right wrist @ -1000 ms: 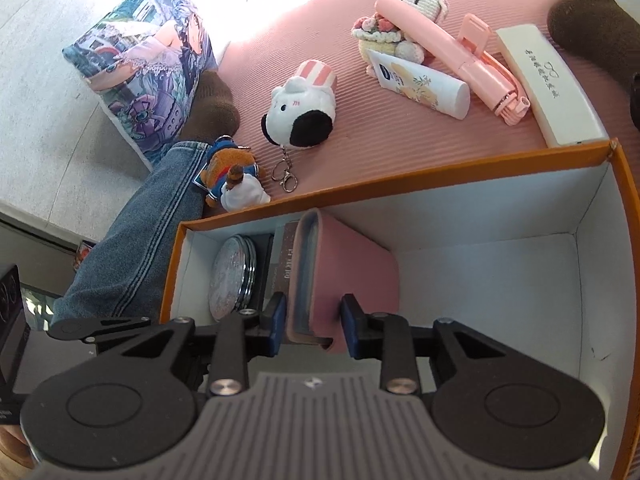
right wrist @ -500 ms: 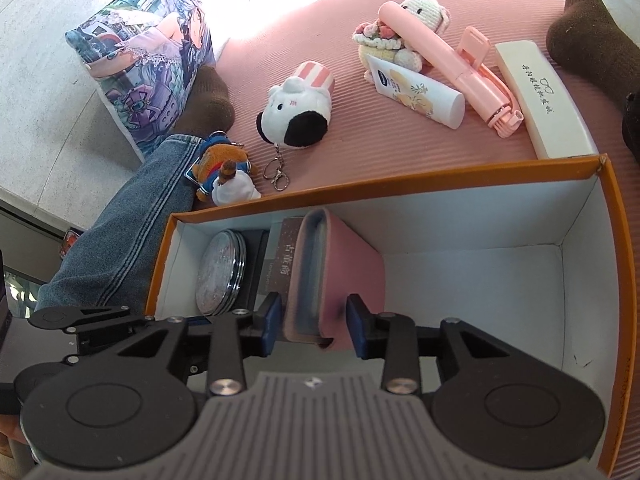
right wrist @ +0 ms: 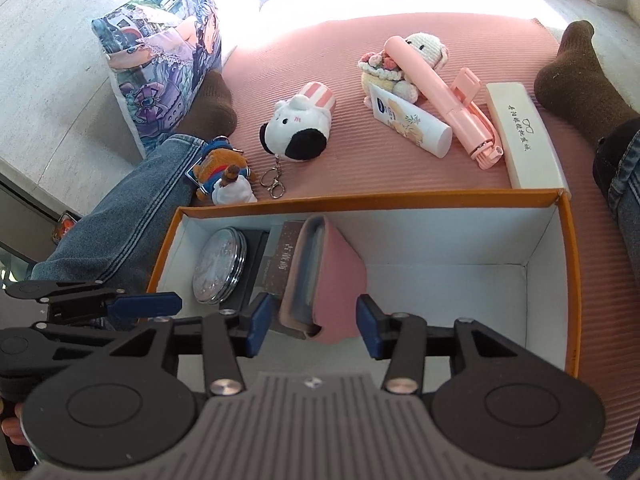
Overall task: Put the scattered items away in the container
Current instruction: 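Open both tools and withdraw them from the white box, then grasp the bear keychain with left tool while right tool grasps the white dog plush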
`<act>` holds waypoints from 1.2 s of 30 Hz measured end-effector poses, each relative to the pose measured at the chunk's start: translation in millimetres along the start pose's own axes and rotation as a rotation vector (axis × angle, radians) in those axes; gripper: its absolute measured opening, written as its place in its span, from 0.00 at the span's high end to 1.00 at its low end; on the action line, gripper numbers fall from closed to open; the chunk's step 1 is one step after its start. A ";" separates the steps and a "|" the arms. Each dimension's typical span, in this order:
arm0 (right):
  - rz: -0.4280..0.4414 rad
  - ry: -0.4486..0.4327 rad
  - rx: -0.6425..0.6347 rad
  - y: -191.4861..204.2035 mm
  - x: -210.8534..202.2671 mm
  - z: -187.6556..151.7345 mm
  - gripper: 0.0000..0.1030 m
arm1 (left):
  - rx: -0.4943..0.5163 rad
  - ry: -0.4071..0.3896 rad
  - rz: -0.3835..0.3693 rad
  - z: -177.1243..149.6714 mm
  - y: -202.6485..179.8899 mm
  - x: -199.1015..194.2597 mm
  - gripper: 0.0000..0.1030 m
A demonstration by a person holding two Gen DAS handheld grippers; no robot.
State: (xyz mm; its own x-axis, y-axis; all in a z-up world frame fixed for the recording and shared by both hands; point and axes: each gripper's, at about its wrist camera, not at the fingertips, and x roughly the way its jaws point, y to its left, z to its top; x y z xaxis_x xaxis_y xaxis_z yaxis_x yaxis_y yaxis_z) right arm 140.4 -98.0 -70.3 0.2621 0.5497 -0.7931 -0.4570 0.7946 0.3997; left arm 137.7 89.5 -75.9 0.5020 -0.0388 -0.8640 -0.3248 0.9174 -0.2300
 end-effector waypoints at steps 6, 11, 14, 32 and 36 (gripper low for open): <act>-0.018 -0.061 -0.064 3.4 -24.4 -1.0 0.50 | -0.080 -0.086 -0.019 9.2 14.0 -17.3 0.53; -0.052 -0.112 -0.090 0.4 -35.5 7.3 0.50 | -0.075 -0.105 0.031 23.9 23.8 -26.8 0.53; -0.070 -0.114 -0.099 -1.0 -36.4 18.9 0.51 | -0.089 -0.085 0.045 37.7 32.7 -28.9 0.53; -0.093 0.029 -0.193 26.0 31.5 124.1 0.30 | -0.344 0.064 0.167 116.4 102.0 28.5 0.33; -0.084 0.064 -0.187 32.5 59.2 145.7 0.27 | -0.470 0.096 0.199 121.8 123.2 51.9 0.33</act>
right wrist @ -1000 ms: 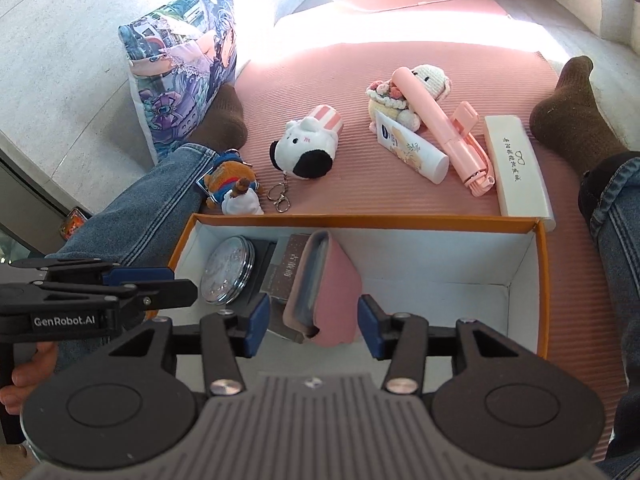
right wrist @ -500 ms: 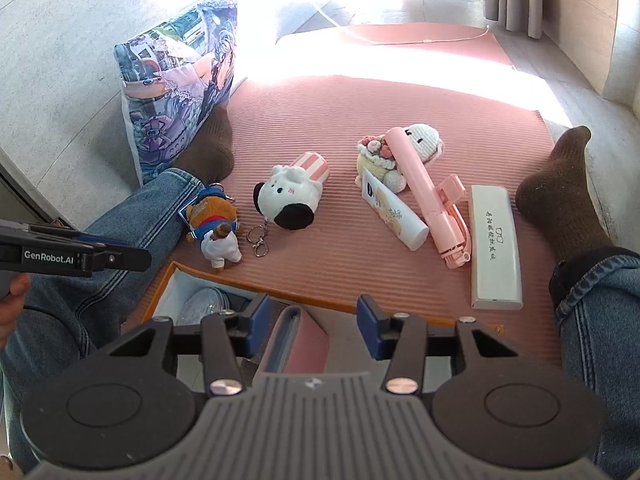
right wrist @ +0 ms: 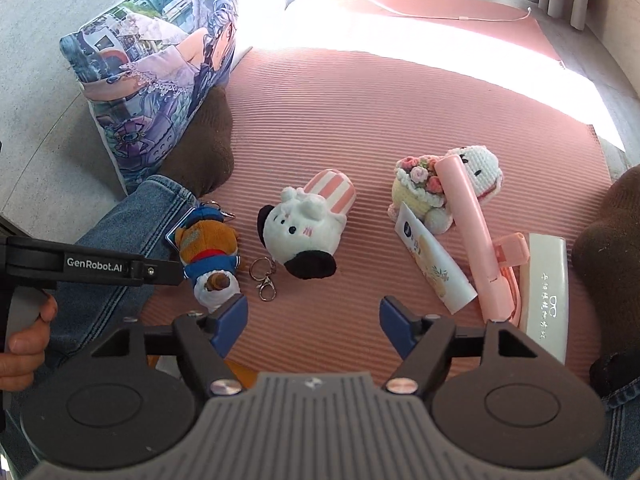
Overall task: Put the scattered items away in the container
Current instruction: 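Grasp the bear keychain with left tool while right tool grasps the white dog plush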
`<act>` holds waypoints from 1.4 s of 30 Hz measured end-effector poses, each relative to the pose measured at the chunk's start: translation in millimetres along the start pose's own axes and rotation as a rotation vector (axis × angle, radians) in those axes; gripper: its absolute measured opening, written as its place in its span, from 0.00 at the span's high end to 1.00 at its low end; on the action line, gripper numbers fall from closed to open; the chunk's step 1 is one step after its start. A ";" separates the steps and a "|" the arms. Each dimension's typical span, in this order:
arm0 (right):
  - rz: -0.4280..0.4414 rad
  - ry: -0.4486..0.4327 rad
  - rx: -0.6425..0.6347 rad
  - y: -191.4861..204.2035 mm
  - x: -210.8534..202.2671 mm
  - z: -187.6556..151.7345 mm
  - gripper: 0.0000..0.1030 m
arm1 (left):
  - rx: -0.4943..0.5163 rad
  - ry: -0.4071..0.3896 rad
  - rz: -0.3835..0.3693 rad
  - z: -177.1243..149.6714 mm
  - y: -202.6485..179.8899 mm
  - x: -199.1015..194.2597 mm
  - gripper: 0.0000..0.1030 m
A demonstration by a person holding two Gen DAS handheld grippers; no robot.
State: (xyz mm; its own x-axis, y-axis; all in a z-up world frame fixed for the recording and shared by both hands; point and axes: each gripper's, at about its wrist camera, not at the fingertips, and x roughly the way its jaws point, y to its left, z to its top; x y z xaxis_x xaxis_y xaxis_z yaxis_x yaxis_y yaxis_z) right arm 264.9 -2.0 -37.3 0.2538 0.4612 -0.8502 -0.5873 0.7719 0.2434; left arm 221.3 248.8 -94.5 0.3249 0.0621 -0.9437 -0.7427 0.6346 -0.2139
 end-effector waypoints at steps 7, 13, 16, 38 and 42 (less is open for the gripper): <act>0.034 0.067 0.037 -1.4 48.2 30.0 0.25 | -0.161 0.035 0.003 7.2 11.1 38.2 0.33; 0.032 0.109 0.070 -6.7 83.7 47.7 0.25 | -0.291 0.032 0.001 8.3 23.1 57.1 0.32; 0.034 0.120 0.087 -10.1 98.3 54.7 0.25 | -0.305 0.041 0.010 9.2 26.4 66.1 0.28; 0.091 0.172 0.037 3.7 157.7 63.2 0.27 | -0.334 0.072 -0.005 -14.0 37.0 94.1 0.53; 0.067 0.160 0.005 7.8 147.5 59.4 0.30 | -0.318 0.070 -0.009 -18.0 33.3 91.4 0.54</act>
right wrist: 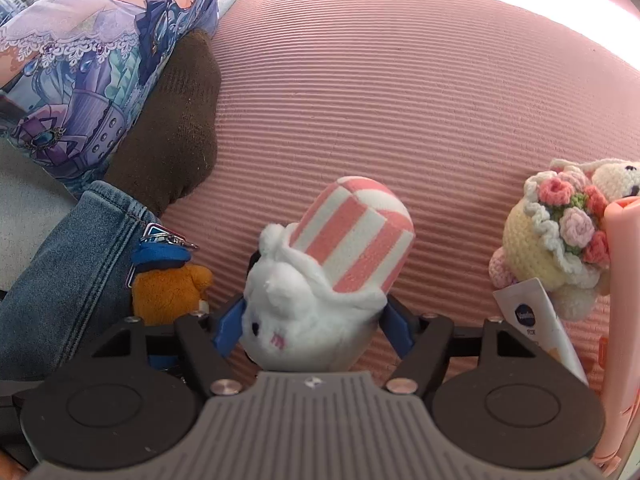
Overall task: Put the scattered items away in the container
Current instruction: 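Grasp the bear keychain with left tool while right tool grasps the white dog plush, then carry the bear with left tool while right tool carries the dog plush into the box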
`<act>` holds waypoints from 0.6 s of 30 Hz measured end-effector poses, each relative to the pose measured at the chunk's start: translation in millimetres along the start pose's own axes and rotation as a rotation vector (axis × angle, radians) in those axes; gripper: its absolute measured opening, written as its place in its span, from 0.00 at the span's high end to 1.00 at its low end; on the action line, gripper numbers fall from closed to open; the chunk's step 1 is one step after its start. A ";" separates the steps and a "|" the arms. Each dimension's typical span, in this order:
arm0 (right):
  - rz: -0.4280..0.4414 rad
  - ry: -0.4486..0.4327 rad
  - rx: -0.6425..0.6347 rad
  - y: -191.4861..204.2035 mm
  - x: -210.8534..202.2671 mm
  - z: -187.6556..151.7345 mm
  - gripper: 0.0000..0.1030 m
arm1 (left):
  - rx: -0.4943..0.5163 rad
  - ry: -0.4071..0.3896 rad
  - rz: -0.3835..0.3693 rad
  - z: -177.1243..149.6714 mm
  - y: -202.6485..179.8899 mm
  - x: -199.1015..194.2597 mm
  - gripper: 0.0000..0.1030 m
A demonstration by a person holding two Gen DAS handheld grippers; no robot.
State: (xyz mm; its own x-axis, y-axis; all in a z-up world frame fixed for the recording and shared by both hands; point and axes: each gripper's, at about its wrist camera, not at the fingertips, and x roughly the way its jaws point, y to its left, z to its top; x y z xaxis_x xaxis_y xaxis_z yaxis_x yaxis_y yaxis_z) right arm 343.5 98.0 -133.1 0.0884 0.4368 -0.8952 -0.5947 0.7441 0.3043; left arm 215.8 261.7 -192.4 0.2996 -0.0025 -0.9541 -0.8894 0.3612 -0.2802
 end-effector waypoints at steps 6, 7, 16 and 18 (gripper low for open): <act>-0.024 -0.045 -0.020 4.9 -28.4 -5.4 0.30 | 0.026 -0.009 -0.031 -9.9 -2.1 -17.1 0.55; -0.029 -0.052 -0.021 5.8 -34.9 -6.5 0.30 | 0.034 -0.020 -0.035 -11.8 -3.3 -22.2 0.55; -0.066 -0.169 -0.057 22.0 -107.1 -29.2 0.30 | 0.148 -0.149 -0.090 -43.6 -17.5 -95.0 0.55; -0.062 -0.203 -0.065 26.0 -128.5 -39.0 0.30 | 0.181 -0.174 -0.105 -55.7 -20.7 -114.7 0.55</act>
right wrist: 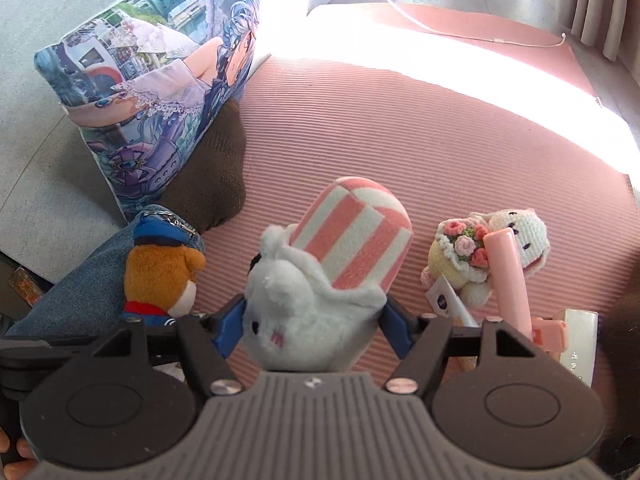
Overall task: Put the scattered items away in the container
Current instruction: 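Carry the bear with left tool while right tool carries the dog plush into the box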
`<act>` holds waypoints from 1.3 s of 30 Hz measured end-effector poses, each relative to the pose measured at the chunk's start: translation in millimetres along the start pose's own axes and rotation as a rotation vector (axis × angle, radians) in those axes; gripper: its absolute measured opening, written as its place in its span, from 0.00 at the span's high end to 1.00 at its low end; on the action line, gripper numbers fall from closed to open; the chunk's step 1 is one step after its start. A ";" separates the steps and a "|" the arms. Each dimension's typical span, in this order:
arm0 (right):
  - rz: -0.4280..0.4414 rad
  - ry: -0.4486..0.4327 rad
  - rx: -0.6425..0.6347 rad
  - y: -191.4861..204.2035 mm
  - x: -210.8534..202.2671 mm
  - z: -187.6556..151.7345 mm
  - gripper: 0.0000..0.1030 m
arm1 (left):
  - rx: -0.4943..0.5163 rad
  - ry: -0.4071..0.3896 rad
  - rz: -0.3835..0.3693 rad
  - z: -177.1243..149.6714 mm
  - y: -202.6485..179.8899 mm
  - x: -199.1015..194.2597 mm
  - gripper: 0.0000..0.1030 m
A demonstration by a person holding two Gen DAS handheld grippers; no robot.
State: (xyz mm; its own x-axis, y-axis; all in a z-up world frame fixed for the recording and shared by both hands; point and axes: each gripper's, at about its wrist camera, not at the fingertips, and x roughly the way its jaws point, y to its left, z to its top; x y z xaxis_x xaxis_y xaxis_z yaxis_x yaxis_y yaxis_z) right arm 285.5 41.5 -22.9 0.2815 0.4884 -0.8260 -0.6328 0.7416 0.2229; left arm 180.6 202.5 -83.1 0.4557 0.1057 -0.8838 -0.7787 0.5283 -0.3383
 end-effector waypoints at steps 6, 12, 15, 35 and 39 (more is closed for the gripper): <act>0.017 -0.086 0.007 9.2 -64.1 -30.4 0.30 | 0.084 -0.061 -0.039 -8.4 -14.1 -58.1 0.55; 0.038 -0.158 0.032 20.8 -118.1 -72.0 0.30 | 0.145 -0.073 -0.074 -32.3 -16.0 -93.1 0.55; 0.042 -0.178 0.052 25.5 -136.5 -94.2 0.30 | 0.179 -0.067 -0.085 -53.6 -13.8 -105.9 0.55; 0.083 -0.131 0.132 57.1 -190.3 -222.8 0.30 | 0.394 0.034 -0.092 -150.2 -12.6 -142.6 0.55; 0.095 -0.087 0.127 64.4 -194.4 -241.5 0.30 | 0.412 0.074 -0.083 -166.7 -9.0 -145.3 0.55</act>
State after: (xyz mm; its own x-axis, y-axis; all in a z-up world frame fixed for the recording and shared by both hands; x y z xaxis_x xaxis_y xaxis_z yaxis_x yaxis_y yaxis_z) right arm 15.8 -116.8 27.1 0.2898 0.5926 -0.7515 -0.5646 0.7399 0.3657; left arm 49.5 42.0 -5.5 0.4654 -0.0042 -0.8851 -0.4967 0.8265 -0.2650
